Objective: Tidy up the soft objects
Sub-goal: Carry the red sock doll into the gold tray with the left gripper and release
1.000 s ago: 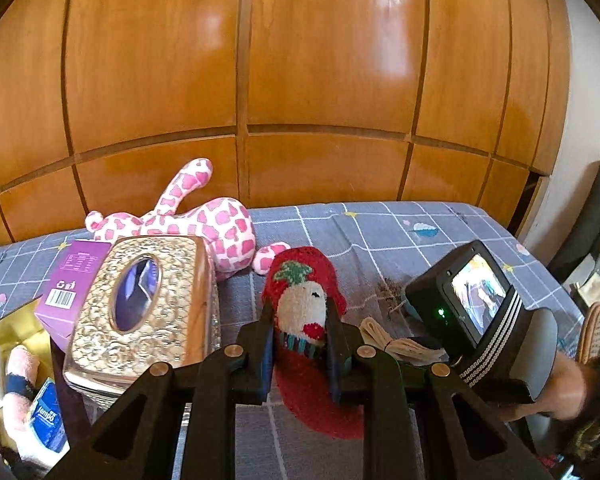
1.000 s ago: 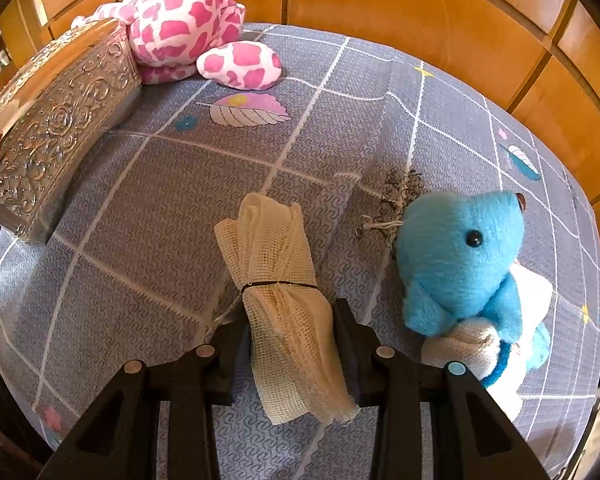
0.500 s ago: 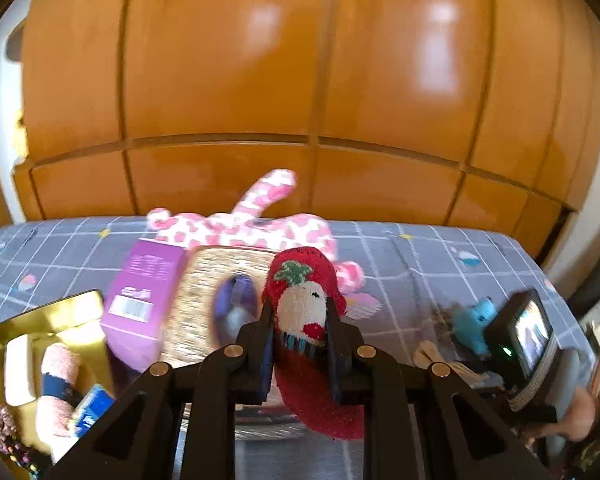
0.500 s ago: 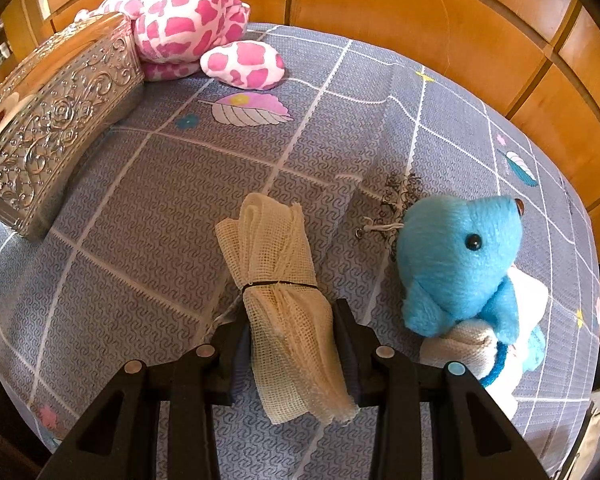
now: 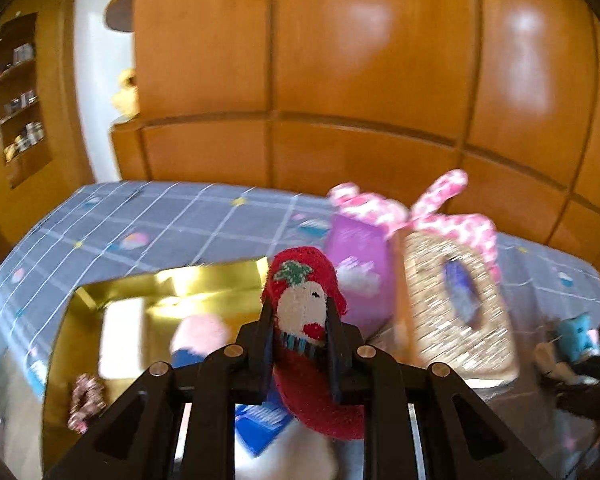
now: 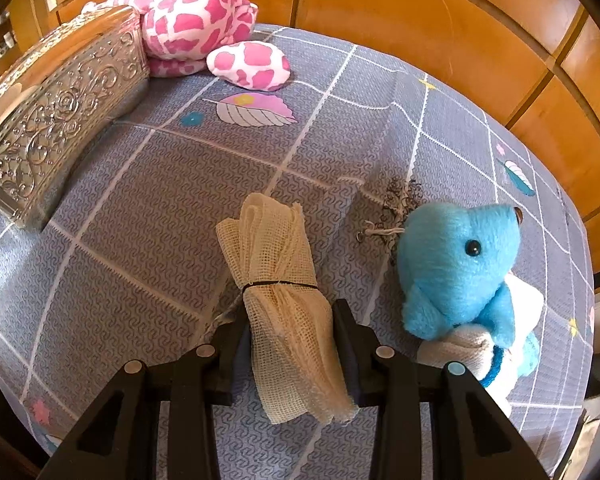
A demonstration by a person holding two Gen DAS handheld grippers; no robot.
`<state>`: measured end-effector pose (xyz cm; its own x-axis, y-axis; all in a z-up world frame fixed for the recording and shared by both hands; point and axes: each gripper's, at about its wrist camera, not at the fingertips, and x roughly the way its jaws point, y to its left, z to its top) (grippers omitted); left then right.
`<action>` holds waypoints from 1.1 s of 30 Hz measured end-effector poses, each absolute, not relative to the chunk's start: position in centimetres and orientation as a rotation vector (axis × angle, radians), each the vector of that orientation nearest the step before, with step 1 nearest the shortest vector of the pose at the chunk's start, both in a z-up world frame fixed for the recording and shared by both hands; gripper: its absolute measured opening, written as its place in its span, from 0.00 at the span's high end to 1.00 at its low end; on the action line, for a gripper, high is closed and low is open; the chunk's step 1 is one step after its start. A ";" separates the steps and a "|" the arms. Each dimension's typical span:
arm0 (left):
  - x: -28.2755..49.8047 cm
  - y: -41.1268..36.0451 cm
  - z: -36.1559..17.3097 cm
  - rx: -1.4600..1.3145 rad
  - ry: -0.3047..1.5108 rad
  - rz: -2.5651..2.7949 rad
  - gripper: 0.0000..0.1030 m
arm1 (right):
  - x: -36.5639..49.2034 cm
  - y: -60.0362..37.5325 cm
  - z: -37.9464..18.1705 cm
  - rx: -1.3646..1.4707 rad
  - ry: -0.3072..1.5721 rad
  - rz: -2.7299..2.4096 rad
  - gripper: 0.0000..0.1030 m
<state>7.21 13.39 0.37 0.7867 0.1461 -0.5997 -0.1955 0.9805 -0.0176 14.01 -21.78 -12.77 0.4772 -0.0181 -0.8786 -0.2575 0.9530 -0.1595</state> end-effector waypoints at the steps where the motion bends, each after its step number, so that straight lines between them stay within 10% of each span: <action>1: 6.8 13.9 0.0 -0.082 0.643 0.198 0.79 | 13.9 -21.7 -12.8 -0.289 1.066 0.149 0.64; 33: 2.4 22.9 -6.4 -0.194 0.767 0.405 0.76 | 13.3 -21.2 -13.3 -0.313 1.048 0.146 0.64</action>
<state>2.39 22.88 -6.38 0.6477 0.2844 -0.7068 -0.4235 0.9056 -0.0236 13.26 -21.22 -13.29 0.4945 -0.0295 -0.8687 -0.2664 0.9462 -0.1838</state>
